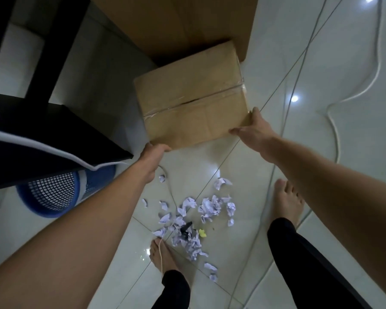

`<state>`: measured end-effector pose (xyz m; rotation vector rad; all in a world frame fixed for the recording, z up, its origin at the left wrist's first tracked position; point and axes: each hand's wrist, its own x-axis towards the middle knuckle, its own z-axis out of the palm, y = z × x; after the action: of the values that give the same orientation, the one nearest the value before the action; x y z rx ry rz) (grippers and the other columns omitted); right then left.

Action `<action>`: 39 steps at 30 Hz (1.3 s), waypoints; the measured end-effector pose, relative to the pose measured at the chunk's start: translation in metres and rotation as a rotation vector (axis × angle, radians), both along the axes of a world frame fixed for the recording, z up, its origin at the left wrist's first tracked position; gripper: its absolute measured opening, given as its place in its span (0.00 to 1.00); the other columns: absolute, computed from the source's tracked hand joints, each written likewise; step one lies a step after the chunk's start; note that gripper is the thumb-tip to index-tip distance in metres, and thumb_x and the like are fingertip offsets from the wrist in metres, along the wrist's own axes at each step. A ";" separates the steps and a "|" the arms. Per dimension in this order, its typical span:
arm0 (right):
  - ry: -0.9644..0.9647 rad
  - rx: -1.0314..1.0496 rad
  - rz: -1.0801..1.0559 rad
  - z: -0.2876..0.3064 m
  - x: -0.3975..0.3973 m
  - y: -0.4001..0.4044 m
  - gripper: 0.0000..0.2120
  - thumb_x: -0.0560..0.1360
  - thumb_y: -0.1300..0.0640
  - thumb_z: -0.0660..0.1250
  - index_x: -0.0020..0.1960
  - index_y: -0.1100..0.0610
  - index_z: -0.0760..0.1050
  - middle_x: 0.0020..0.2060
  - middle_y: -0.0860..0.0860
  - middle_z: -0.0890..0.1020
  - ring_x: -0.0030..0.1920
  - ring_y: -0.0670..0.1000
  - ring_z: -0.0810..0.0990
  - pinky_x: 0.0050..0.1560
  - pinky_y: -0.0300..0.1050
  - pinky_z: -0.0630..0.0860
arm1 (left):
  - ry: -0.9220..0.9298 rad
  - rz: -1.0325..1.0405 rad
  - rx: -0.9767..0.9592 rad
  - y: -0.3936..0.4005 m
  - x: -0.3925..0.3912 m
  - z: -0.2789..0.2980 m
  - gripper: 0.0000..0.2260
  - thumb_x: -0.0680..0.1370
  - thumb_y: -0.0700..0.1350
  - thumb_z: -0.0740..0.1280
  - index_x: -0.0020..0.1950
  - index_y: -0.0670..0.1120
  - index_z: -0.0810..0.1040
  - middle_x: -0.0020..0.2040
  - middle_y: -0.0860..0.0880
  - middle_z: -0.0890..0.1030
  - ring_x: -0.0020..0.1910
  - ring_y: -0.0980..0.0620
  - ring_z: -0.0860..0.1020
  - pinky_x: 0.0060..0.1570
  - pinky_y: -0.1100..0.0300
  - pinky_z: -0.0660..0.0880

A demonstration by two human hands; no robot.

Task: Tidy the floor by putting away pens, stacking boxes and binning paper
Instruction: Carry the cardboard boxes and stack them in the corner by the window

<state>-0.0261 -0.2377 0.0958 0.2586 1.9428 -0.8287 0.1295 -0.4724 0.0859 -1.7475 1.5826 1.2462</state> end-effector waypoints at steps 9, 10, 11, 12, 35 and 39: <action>0.020 0.050 -0.091 0.074 -0.006 0.027 0.26 0.74 0.50 0.75 0.66 0.57 0.71 0.60 0.55 0.77 0.57 0.57 0.79 0.55 0.55 0.81 | 0.128 0.106 -0.074 0.009 -0.012 0.076 0.17 0.81 0.52 0.66 0.65 0.48 0.67 0.56 0.51 0.76 0.48 0.56 0.74 0.41 0.57 0.67; -0.009 0.041 -0.123 0.091 -0.007 0.029 0.24 0.75 0.50 0.74 0.66 0.57 0.70 0.60 0.55 0.77 0.55 0.56 0.79 0.51 0.52 0.80 | 0.128 0.119 -0.069 0.012 -0.016 0.093 0.16 0.81 0.51 0.66 0.65 0.48 0.67 0.55 0.50 0.76 0.46 0.57 0.74 0.38 0.58 0.66; -0.035 0.035 -0.146 0.110 -0.007 0.032 0.22 0.77 0.51 0.72 0.65 0.58 0.69 0.59 0.56 0.78 0.52 0.55 0.80 0.47 0.51 0.78 | 0.124 0.125 -0.069 0.016 -0.018 0.112 0.15 0.81 0.50 0.67 0.64 0.47 0.68 0.55 0.49 0.77 0.44 0.57 0.74 0.36 0.59 0.67; -0.054 0.024 -0.157 0.130 -0.008 0.035 0.20 0.79 0.51 0.71 0.65 0.58 0.69 0.57 0.55 0.79 0.49 0.53 0.80 0.44 0.49 0.76 | 0.120 0.127 -0.076 0.020 -0.019 0.134 0.14 0.81 0.49 0.67 0.63 0.46 0.70 0.53 0.48 0.78 0.43 0.56 0.76 0.33 0.61 0.69; -0.014 -0.112 0.758 0.519 0.070 -0.033 0.11 0.79 0.48 0.69 0.46 0.55 0.76 0.47 0.52 0.85 0.54 0.57 0.83 0.58 0.56 0.82 | 0.052 0.738 -0.336 0.090 0.174 0.538 0.18 0.70 0.47 0.62 0.56 0.42 0.79 0.51 0.43 0.83 0.48 0.41 0.82 0.53 0.46 0.81; 0.002 -0.133 0.938 0.553 0.112 -0.052 0.15 0.79 0.45 0.69 0.52 0.58 0.78 0.48 0.54 0.85 0.53 0.57 0.83 0.57 0.55 0.82 | 0.007 0.879 -0.416 0.098 0.220 0.587 0.15 0.76 0.44 0.61 0.58 0.40 0.79 0.54 0.42 0.81 0.51 0.41 0.80 0.51 0.53 0.77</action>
<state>0.0862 -0.2900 0.6488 -0.6917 1.7139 -0.3133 0.3493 -0.3740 0.6734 -2.8888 1.1278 1.3151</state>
